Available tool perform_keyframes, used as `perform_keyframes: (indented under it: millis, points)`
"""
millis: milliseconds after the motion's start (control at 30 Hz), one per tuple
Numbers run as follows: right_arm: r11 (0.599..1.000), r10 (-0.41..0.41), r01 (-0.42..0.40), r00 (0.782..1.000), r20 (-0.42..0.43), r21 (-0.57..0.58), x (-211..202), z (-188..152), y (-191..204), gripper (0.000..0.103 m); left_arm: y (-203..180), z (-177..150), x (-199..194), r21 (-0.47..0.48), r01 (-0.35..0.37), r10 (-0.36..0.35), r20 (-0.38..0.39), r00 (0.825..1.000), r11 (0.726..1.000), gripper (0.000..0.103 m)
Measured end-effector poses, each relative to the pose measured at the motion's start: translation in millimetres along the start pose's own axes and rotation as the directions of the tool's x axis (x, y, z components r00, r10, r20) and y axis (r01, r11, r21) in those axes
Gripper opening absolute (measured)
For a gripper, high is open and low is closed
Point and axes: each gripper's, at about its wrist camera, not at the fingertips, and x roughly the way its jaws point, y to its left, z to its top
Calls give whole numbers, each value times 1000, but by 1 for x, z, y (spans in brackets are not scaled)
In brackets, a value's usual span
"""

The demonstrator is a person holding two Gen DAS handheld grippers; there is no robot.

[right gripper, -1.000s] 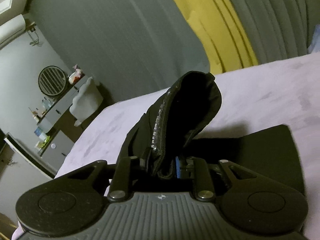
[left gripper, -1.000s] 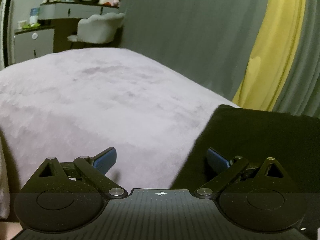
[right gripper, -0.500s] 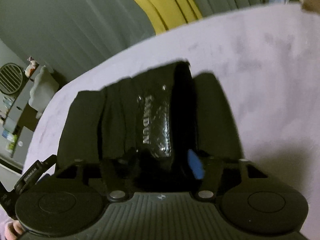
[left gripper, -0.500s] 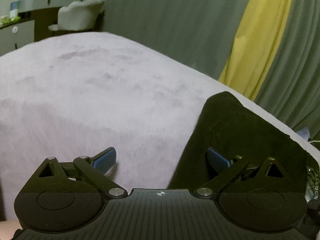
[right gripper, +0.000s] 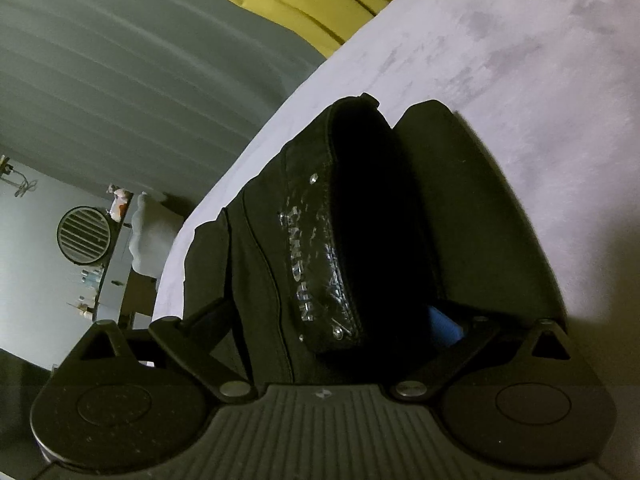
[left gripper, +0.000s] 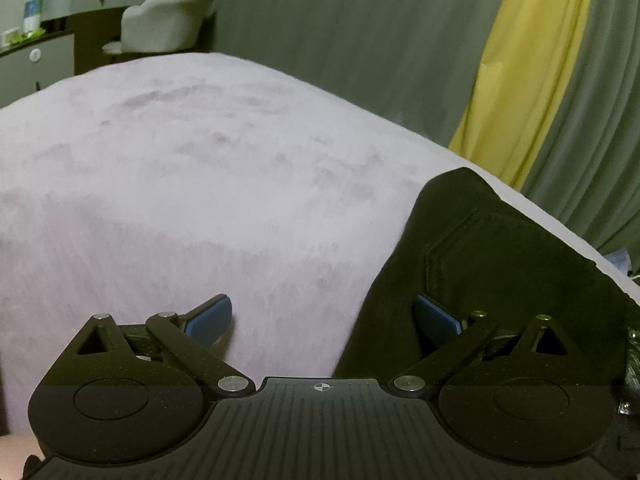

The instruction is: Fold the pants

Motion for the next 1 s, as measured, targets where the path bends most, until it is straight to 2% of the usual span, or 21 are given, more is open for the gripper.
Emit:
perform_keyframes:
  millis: [200,233,267,300,367,500,533,600,667,767,867,933,1000]
  points:
    - [996,-59,58,998,-3,-61,2,-6,15,99,1,-1,0,-8,1,-1,-3,1000,1000,102]
    - [992,-81,80,997,1,-93,3,-8,20,97,1,-1,0,-10,1,-1,-3,1000,1000,102]
    - [984,-116,116,993,7,-136,9,-11,32,85,1,-1,0,-11,0,0,-4,1000,1000,102]
    - [969,-169,170,985,19,-177,11,-14,39,80,1,-1,0,-13,0,0,-3,1000,1000,102]
    - [947,-228,231,973,38,-226,11,-18,47,60,1,-2,1,-17,-1,1,-6,1000,1000,102]
    - [963,-207,209,978,27,-168,7,-13,40,48,2,-2,3,-27,1,-1,-14,1000,1000,102]
    - [961,-206,208,978,27,-180,7,-13,43,41,2,-2,2,-27,0,-1,-13,1000,1000,102]
    - [937,-234,242,970,59,-250,6,-16,57,36,2,-2,2,-18,4,-4,-6,1000,1000,102]
    - [916,-230,251,968,101,-312,1,-20,72,21,0,-2,0,2,10,-10,8,1000,1000,99]
    - [904,-212,250,967,144,-346,-10,-20,90,16,-3,-4,-3,38,47,-47,20,999,998,93]
    - [887,-204,269,958,203,-374,-26,-19,99,16,-12,-8,-7,106,89,-92,25,995,990,91]
    - [872,-212,295,946,244,-390,-38,-16,99,16,-22,-13,-11,175,136,-143,28,989,975,92]
    - [839,-251,342,933,256,-423,-41,-12,97,16,-34,-18,-12,250,179,-187,8,982,951,96]
